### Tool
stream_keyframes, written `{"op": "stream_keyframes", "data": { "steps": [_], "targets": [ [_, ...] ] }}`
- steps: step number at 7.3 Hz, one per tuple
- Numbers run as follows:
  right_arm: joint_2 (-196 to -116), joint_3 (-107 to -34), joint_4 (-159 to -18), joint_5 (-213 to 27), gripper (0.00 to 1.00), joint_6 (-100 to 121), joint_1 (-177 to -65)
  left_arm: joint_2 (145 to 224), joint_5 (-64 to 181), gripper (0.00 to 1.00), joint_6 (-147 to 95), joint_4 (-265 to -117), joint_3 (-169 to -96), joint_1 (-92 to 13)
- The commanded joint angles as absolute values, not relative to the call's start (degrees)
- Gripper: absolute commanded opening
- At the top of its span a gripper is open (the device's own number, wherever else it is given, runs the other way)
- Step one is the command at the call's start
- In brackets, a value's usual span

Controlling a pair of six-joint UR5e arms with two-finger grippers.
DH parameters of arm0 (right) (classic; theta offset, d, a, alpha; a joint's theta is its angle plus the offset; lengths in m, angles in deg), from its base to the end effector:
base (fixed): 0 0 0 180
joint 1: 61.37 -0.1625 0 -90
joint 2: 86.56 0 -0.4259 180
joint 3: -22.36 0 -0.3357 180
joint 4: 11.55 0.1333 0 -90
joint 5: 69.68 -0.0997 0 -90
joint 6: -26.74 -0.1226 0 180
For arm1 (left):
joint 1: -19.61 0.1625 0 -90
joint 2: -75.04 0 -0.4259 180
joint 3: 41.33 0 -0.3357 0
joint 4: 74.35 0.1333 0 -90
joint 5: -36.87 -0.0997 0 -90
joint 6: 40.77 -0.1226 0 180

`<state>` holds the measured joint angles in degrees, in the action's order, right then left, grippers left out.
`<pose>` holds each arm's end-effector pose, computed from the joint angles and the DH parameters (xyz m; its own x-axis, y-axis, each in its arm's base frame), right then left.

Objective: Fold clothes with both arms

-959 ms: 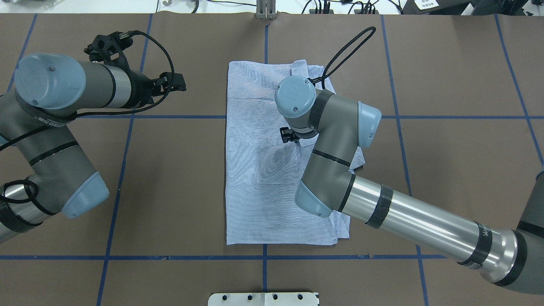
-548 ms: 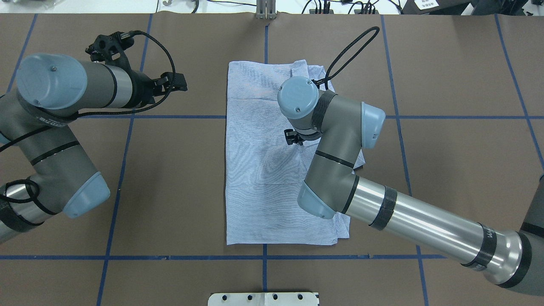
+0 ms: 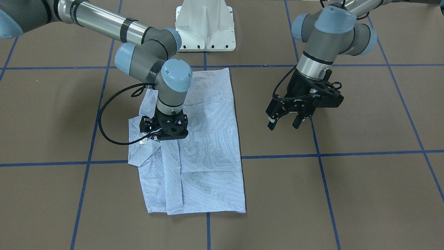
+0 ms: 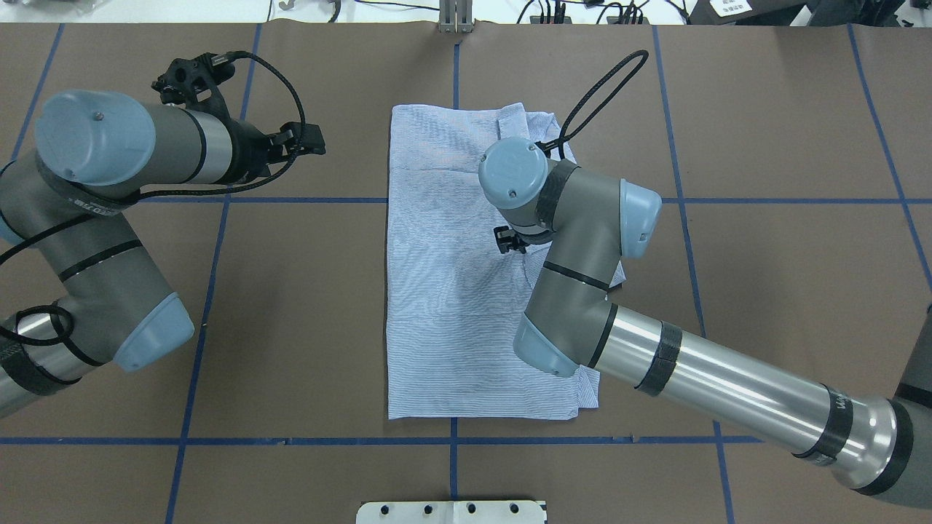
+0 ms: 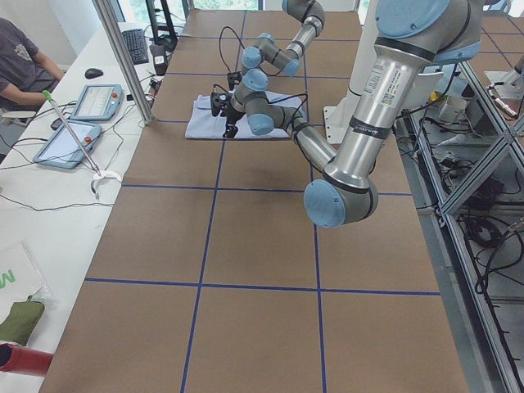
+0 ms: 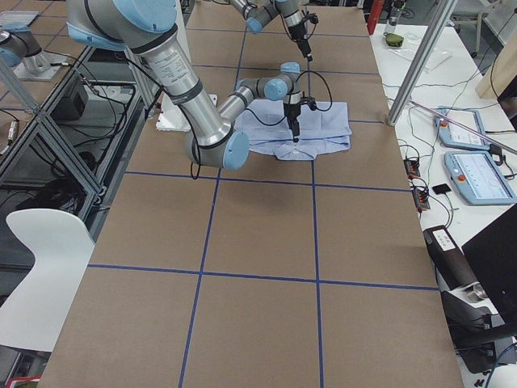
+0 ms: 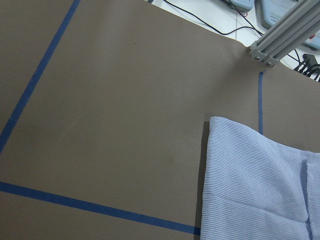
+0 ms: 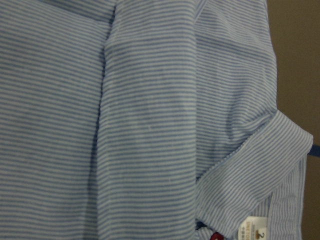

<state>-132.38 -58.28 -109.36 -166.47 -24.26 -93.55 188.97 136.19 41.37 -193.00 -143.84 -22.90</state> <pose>-0.5432 -0.4822 0.3394 0.8902 -0.1782 0.4192 0.0989 0.9740 0.2039 0.3616 -0.4854 0.3129 0.3839 -0.1689 -0.9078 0.5108 0.8578 0.0565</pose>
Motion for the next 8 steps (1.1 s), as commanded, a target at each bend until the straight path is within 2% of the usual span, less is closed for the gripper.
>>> {"op": "stream_keyframes", "data": {
  "steps": [1,4,6,8],
  "targets": [
    [-133.83,-58.67,-109.46,-166.88,1.0,-20.57,-95.99,189.56,136.19,1.0,41.5,-193.0,-143.72,-22.93],
    [-137.08,-60.07,-109.28,-166.97,1.0,-15.3,-98.45,190.09,136.28,1.0,41.67,-193.0,-143.72,-22.84],
    [-145.05,-67.07,-109.11,-167.06,1.0,-7.33,-101.96,191.14,136.28,1.0,41.67,-192.56,-143.72,-22.75],
    [-146.94,-68.43,-108.67,-167.15,1.0,-5.34,-102.85,191.93,136.28,1.0,41.67,-192.39,-143.81,-22.75]
  ]
}}
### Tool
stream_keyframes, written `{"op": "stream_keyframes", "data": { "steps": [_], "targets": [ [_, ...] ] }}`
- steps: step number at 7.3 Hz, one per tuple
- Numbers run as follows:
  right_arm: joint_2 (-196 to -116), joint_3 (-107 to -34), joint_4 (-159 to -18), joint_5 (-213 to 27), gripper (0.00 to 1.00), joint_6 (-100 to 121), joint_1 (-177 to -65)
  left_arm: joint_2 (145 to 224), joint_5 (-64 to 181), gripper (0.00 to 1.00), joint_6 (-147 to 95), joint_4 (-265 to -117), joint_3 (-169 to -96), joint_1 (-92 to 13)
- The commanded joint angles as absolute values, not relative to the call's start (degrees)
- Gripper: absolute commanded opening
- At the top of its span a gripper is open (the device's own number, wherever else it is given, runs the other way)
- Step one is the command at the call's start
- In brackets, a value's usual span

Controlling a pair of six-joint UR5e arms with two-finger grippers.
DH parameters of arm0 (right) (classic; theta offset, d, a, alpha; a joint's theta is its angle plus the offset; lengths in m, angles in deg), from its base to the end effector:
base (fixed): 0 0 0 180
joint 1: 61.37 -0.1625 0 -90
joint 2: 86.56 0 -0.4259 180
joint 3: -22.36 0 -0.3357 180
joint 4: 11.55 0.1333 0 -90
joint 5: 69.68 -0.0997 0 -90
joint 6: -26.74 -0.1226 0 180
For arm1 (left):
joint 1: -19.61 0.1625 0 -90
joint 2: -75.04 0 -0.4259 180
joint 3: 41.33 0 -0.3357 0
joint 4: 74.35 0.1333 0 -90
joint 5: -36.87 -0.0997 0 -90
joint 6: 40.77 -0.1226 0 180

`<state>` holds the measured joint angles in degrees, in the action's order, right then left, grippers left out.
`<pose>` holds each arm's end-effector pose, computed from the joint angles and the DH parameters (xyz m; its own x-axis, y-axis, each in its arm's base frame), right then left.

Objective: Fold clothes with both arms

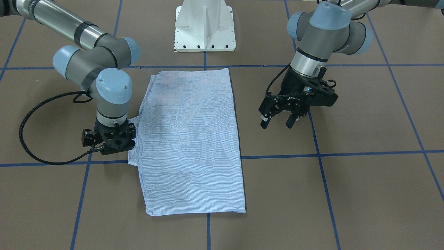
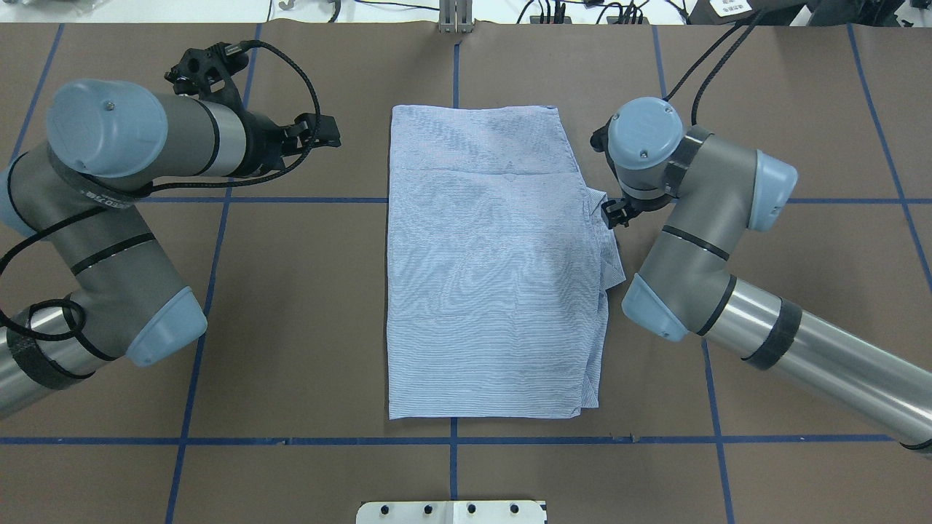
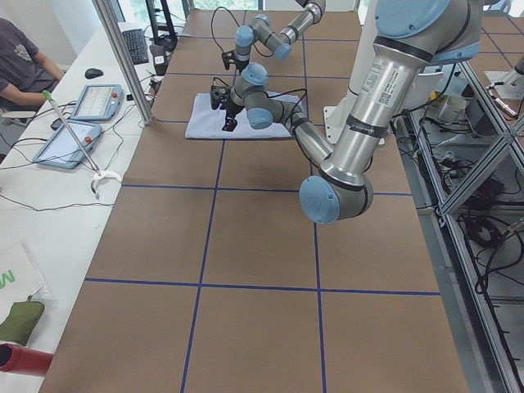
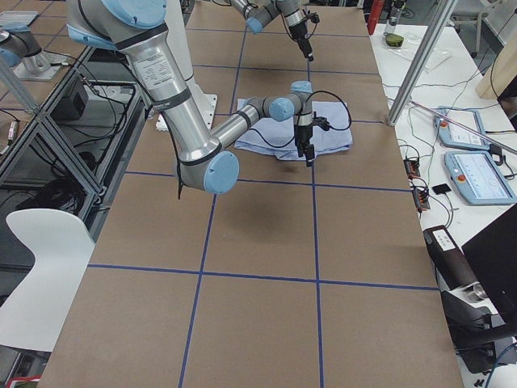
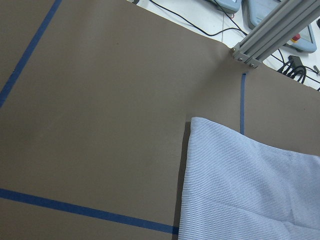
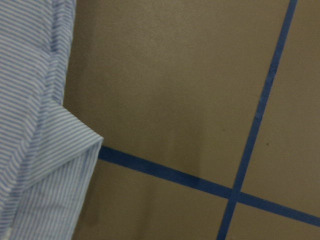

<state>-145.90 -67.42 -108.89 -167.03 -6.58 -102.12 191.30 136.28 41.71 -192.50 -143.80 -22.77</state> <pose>-0.4126 -0.5108 0.4315 0.8920 -0.3254 0.3138 0.2475 0.9324 0.2632 0.3674 -0.4886 0.2902 0.3600 -0.1538 -0.9202 0.5112 0.8576 0.0567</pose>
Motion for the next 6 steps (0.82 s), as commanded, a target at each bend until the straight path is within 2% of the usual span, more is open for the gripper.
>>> {"op": "stream_keyframes", "data": {
  "steps": [1,4,6],
  "targets": [
    [-146.41,-69.91,-108.49,-169.32,1.0,-5.95,-102.86,192.03,136.28,1.0,41.67,-192.47,-143.81,-22.75],
    [-148.77,-82.98,-108.93,-180.74,1.0,-12.96,-103.12,190.98,138.63,1.0,41.41,-192.21,-143.9,-21.18],
    [-152.46,-88.19,-108.58,-184.11,1.0,-19.1,-103.12,189.66,139.44,1.0,46.37,-192.39,-145.65,-15.32]
  ]
}}
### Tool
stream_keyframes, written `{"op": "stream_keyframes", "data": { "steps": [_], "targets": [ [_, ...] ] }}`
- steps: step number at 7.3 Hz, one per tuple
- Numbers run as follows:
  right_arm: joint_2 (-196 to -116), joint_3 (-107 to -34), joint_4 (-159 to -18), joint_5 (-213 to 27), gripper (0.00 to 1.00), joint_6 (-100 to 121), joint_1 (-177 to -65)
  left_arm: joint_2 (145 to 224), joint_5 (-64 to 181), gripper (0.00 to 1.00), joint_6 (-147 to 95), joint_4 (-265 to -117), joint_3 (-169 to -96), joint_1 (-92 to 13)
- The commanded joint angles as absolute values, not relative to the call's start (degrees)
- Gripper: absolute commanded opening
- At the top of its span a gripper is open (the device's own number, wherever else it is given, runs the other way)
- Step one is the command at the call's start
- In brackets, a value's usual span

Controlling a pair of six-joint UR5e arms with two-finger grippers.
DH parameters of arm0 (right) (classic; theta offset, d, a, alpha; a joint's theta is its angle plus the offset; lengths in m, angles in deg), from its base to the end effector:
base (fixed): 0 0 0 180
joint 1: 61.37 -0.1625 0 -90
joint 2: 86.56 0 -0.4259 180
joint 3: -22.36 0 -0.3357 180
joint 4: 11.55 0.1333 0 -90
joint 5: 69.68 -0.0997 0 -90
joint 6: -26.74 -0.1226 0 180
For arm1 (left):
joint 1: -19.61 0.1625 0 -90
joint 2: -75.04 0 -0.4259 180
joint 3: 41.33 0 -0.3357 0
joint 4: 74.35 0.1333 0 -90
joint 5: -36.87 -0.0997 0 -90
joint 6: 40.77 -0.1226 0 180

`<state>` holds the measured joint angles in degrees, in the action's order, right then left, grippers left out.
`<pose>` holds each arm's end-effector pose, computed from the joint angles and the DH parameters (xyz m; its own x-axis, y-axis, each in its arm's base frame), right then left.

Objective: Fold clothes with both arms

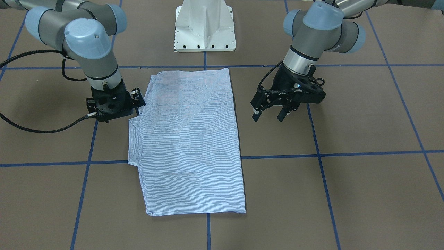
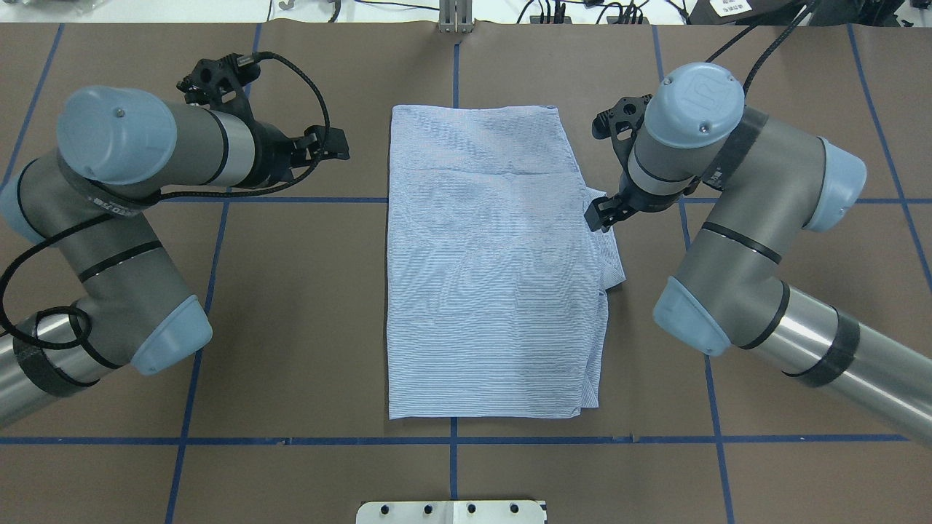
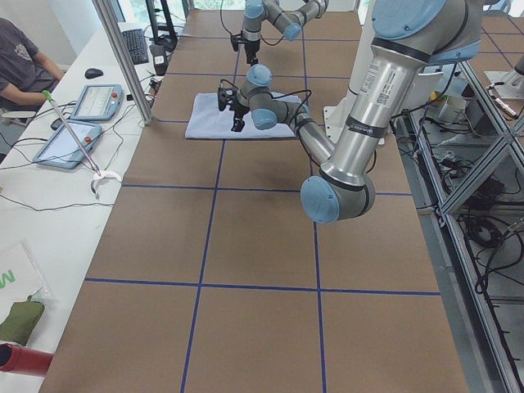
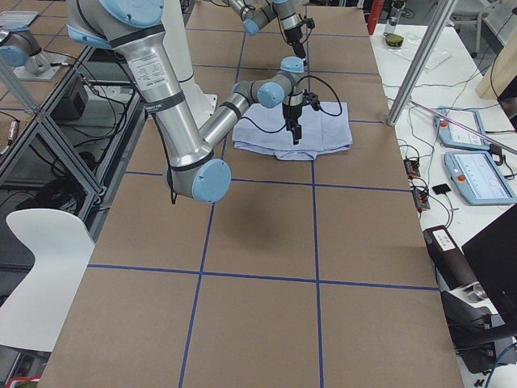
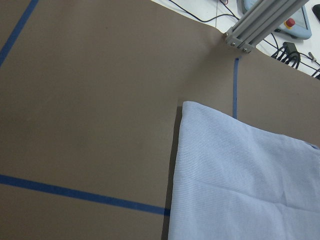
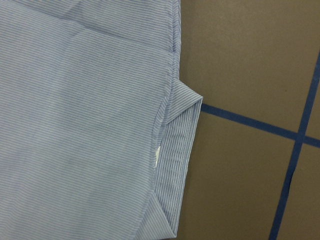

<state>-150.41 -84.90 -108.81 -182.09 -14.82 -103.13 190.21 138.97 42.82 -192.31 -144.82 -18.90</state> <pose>-0.3742 -0.4502 0.3468 0.7348 -0.2713 0.6217 0.1535 0.9593 0.2372 0.3969 -0.4533 0.2943 0.3597 -0.1467 -0.9214 0.4207 0.9070 0.0198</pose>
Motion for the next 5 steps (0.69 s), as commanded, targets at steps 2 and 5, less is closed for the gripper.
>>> {"op": "stream_keyframes", "data": {
  "steps": [2,5],
  "targets": [
    [-153.0,-92.93,-108.67,-184.9,1.0,-23.69,-103.12,189.74,138.48,1.0,55.35,-192.48,-145.74,-6.89],
    [-153.18,-96.55,-108.58,-187.89,1.0,-28.72,-103.21,189.65,135.05,0.98,61.53,-192.3,-146.18,1.49]
  ]
}}
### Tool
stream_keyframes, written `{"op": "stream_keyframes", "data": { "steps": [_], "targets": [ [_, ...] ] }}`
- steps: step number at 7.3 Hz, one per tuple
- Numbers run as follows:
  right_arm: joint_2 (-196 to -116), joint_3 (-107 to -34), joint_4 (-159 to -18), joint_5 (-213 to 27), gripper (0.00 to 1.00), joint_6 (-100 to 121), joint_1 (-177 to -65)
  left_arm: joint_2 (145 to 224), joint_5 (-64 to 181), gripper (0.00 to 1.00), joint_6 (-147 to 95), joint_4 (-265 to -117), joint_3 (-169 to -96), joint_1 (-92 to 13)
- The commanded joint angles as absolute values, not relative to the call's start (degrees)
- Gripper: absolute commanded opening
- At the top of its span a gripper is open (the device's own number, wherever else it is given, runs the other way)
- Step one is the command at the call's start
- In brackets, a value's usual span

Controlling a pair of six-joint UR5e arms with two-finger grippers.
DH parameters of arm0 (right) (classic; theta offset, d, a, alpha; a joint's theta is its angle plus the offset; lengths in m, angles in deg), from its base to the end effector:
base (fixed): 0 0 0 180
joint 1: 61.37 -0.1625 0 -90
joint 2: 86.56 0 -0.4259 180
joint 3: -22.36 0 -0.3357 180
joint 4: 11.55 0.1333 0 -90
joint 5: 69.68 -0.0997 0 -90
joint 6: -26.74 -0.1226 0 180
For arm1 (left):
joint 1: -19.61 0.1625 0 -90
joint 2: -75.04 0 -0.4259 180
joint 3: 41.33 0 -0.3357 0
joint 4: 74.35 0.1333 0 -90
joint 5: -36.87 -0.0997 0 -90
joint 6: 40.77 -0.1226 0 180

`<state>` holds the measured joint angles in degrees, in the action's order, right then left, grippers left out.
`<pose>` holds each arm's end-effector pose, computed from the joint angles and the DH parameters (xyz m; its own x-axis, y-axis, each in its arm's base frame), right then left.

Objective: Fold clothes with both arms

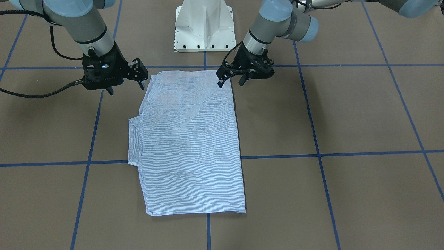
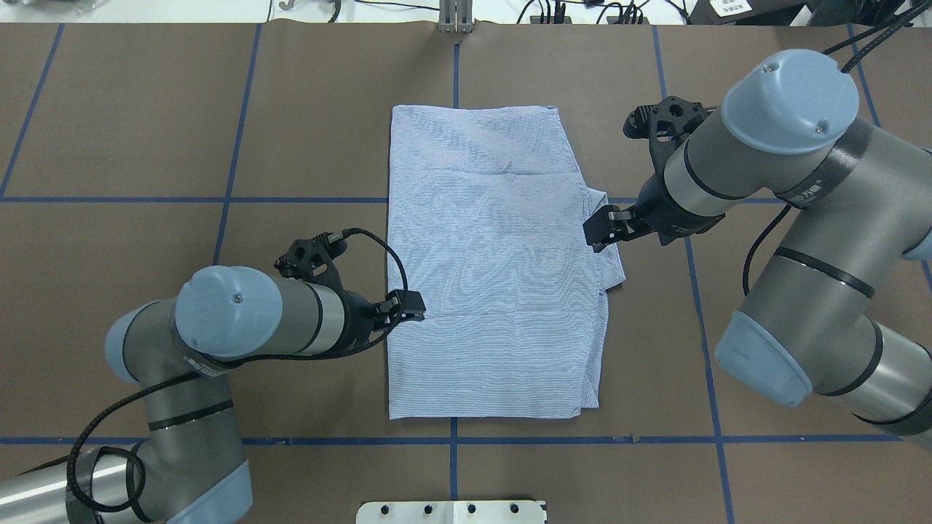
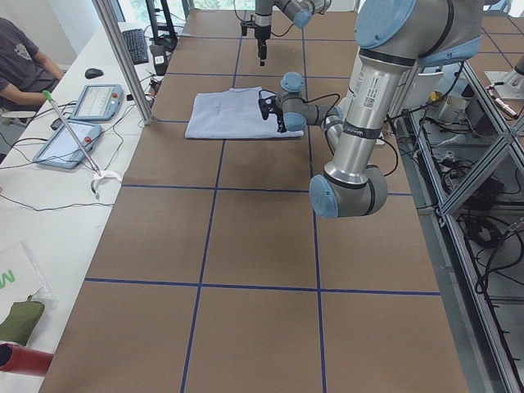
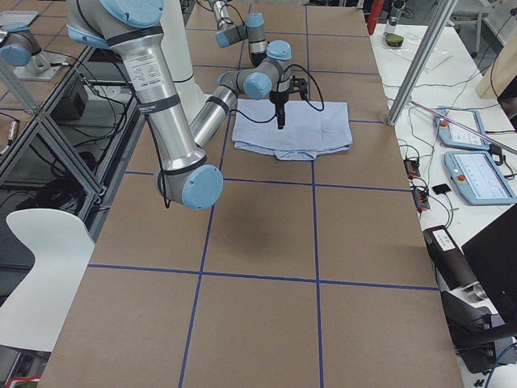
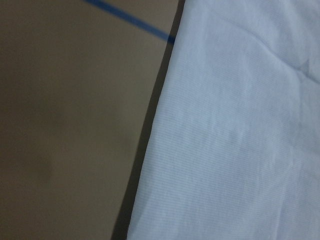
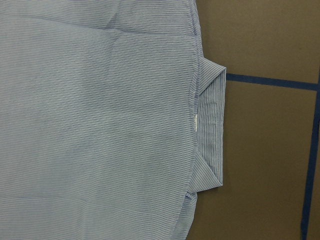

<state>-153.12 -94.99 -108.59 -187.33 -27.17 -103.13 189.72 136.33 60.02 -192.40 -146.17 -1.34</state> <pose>-0.3435 -0.4091 0.3026 0.6419 -0.1263 0.7563 0.0341 0.9901 0.1364 0.5074 -0.3154 0.2899 0.3106 -0.3166 -0.8963 0.2738 0.9327 -0.2346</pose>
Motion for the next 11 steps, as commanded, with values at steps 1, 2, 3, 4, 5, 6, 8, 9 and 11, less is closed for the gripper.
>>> {"op": "stream_keyframes", "data": {
  "steps": [1,2,3,4,5,6,8,9,11],
  "targets": [
    [-153.0,-96.82,-108.49,-187.8,1.0,-30.38,-103.03,188.7,134.87,0.92,61.19,-192.3,-145.75,3.33],
    [-152.65,-96.91,-108.49,-187.8,1.0,-31.35,-102.86,188.34,134.87,0.91,61.01,-192.3,-145.74,4.57],
    [-152.48,-96.91,-108.49,-187.8,1.0,-31.53,-102.68,188.33,134.78,0.91,60.92,-192.21,-145.74,4.93],
    [-152.39,-96.91,-108.49,-187.8,1.0,-32.32,-102.59,188.25,134.78,0.9,60.92,-192.21,-145.74,4.93],
    [-152.39,-96.91,-108.49,-187.8,1.0,-32.33,-102.59,188.42,134.61,0.87,60.92,-192.21,-145.74,4.93],
    [-152.3,-96.91,-108.49,-187.8,1.0,-32.24,-102.59,188.34,134.61,0.86,60.92,-192.21,-145.57,4.93],
    [-152.21,-96.91,-108.49,-187.8,1.0,-32.24,-102.68,188.33,134.61,0.82,60.92,-192.12,-145.22,4.93],
    [-152.21,-96.91,-108.49,-187.8,1.0,-32.24,-102.68,188.6,134.61,0.82,60.92,-190.56,-145.22,5.11],
    [-152.21,-96.91,-108.49,-187.8,1.0,-32.24,-102.68,188.95,134.61,0.81,61.01,-190.19,-145.3,5.46]
  ]
}}
